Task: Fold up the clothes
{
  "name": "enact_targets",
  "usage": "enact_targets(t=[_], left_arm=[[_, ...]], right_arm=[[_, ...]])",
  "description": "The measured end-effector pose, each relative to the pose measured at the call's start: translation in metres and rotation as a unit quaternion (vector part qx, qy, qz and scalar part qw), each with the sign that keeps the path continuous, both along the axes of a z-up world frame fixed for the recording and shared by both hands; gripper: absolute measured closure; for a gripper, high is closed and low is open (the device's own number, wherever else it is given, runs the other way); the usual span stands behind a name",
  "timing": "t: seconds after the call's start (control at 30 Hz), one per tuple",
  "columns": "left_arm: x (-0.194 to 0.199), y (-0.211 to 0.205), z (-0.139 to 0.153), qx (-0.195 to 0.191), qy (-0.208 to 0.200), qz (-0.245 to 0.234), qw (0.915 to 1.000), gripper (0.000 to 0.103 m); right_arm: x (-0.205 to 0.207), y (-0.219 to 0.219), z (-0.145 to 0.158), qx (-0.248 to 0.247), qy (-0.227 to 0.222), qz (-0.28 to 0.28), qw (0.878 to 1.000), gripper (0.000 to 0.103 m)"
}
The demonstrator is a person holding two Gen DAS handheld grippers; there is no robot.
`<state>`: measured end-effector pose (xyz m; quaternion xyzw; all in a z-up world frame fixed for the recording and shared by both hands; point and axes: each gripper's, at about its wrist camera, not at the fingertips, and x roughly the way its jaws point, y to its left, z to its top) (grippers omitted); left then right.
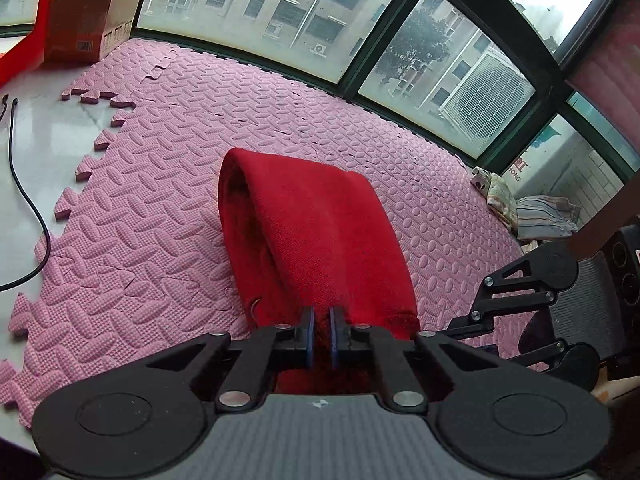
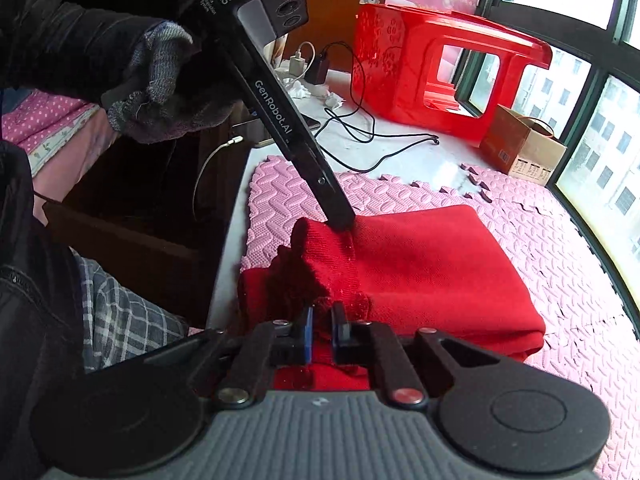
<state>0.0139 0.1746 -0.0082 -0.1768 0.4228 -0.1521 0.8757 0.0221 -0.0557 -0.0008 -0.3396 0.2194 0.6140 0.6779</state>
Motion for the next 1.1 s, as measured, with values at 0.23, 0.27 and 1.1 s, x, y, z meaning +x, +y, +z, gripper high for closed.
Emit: enact_targets(t=[0.23, 0.27, 1.1], left_arm=[[0.002, -0.019, 0.053, 0.022, -0.089, -0.025, 0.9955, 0.093], [0.006, -0.026, 0.054, 0.012, -0.095, -0.039, 0.9946, 0.092], [0.008, -0.07, -0.025, 0.014, -0.06, -0.045, 0.9971, 0.093]], right_arm=[[-0.008, 0.002, -0.002, -0.009, -0.028, 0.013, 0.999, 0.094], [-0.009, 0.003, -0.002, -0.009, -0.031, 0.014, 0.999, 0.093], [0.118, 0.02, 0.01, 0.05, 0.02, -0.238, 0.97, 0.091]])
